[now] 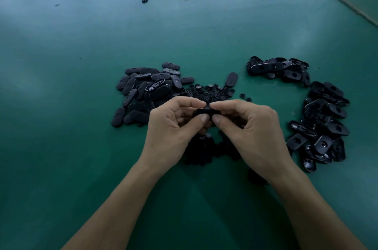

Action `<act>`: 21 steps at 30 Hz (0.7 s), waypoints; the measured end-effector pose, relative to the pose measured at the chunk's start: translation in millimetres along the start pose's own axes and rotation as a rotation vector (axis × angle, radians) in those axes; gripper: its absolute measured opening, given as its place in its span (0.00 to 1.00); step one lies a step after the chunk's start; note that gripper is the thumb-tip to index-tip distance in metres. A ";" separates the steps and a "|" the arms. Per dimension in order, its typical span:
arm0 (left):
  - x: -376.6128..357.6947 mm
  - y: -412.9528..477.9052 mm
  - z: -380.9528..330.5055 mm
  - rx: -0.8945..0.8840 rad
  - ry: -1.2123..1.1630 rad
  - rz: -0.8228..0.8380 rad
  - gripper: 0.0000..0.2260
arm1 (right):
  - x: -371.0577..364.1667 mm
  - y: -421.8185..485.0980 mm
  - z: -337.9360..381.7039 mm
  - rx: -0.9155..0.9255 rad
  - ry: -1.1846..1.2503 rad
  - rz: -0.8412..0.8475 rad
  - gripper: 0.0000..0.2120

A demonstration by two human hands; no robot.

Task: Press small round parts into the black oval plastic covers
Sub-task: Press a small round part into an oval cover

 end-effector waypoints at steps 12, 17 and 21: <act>-1.4 2.1 4.4 0.037 0.020 0.024 0.11 | -3.0 -0.3 -3.1 -0.050 0.088 0.030 0.06; -0.1 2.0 4.4 0.028 0.049 0.006 0.13 | -6.1 -0.6 -0.2 -0.066 0.060 0.031 0.06; 2.1 1.8 2.9 0.023 0.058 -0.015 0.12 | -4.9 -0.1 -0.9 -0.090 0.081 0.004 0.07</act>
Point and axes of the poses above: each hand's wrist, its own y-axis towards the middle knuckle, its own x-axis out of the back of the hand, z = x × y, the point moved 7 cm from there along y, towards the middle knuckle, and after that the axes turned 4 degrees about x, right-handed, at the moved point
